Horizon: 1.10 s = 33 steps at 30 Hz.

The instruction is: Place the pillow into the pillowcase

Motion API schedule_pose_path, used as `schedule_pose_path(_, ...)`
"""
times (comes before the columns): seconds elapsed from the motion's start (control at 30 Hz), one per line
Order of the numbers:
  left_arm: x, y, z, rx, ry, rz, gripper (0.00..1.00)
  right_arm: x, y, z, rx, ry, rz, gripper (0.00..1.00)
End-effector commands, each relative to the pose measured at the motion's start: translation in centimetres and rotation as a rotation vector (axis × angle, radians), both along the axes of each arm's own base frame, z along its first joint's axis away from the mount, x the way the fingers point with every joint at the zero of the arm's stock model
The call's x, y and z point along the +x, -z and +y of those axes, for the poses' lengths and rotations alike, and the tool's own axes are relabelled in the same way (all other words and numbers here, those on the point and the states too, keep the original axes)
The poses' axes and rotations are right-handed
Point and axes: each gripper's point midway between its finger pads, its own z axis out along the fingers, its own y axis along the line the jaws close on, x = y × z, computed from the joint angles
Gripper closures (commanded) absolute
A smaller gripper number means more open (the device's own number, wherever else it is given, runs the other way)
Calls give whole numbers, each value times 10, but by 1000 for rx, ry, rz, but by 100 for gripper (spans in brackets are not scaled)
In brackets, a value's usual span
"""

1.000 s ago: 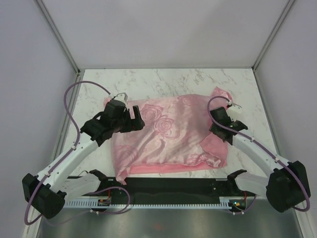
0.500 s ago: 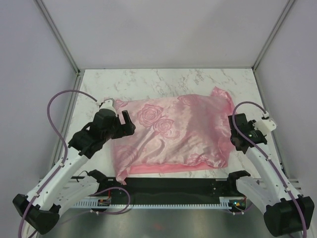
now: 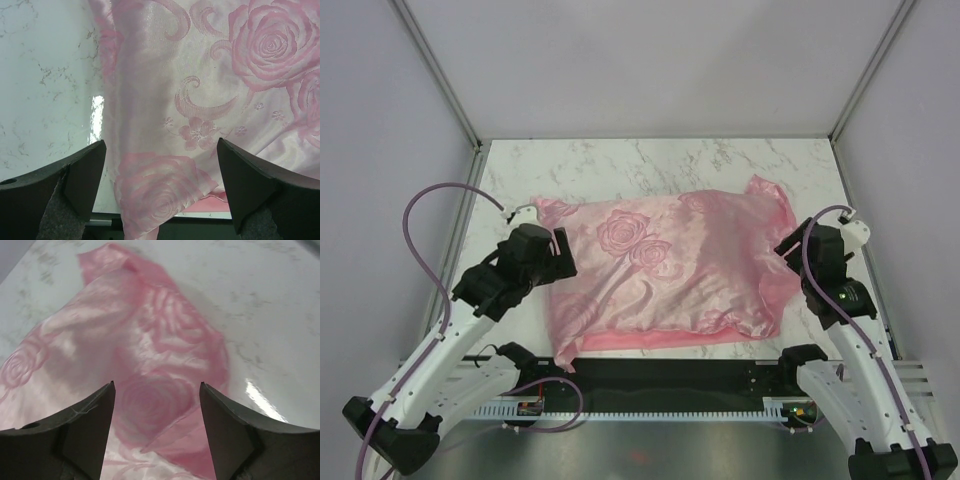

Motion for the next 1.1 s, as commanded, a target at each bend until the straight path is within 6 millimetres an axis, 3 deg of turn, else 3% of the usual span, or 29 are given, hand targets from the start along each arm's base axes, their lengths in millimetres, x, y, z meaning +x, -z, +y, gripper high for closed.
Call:
schedule_pose_path(0.0,8,-27,7,13,-33,-61,0,33,-16,76,69,-498,-129,25)
schedule_pose_path(0.07,9,-32,9,37,-23,-65,0,37,-10,99,123,-617,-104,31)
schedule_pose_path(0.13,9,-36,11,50,-23,-74,0,42,8,114,156,-710,-22,37)
schedule_pose_path(0.2,9,-36,15,65,-26,-80,0,42,28,122,208,-731,40,48)
schedule_pose_path(0.27,8,-35,18,77,-32,-83,0,41,43,120,248,-671,58,51)
schedule_pose_path(0.33,6,-27,22,98,-44,-73,0,39,60,85,195,-439,109,60)
schedule_pose_path(0.4,5,-26,23,99,-48,-73,0,28,69,49,191,-148,146,77)
schedule_pose_path(0.43,6,-26,23,98,-46,-73,0,5,77,12,77,42,225,77)
schedule_pose_path(0.57,5,-26,24,98,-46,-78,0,-24,64,-27,-32,297,270,78)
schedule_pose_path(0.63,5,-23,23,100,-44,-70,0,-42,60,-40,-75,403,322,89)
schedule_pose_path(0.7,5,-22,22,99,-40,-65,0,-41,43,-50,-109,485,303,96)
schedule_pose_path(0.83,5,-20,22,100,-37,-62,0,-49,22,-57,-142,539,308,97)
schedule_pose_path(1.0,4,-21,22,93,-39,-68,0,-65,-14,-69,-117,618,126,96)
schedule_pose_path(1.03,4,-21,22,93,-39,-68,0,-63,-19,-68,-91,617,80,93)
schedule_pose_path(1.07,4,-20,21,91,-35,-65,0,-64,-27,-66,-109,532,77,85)
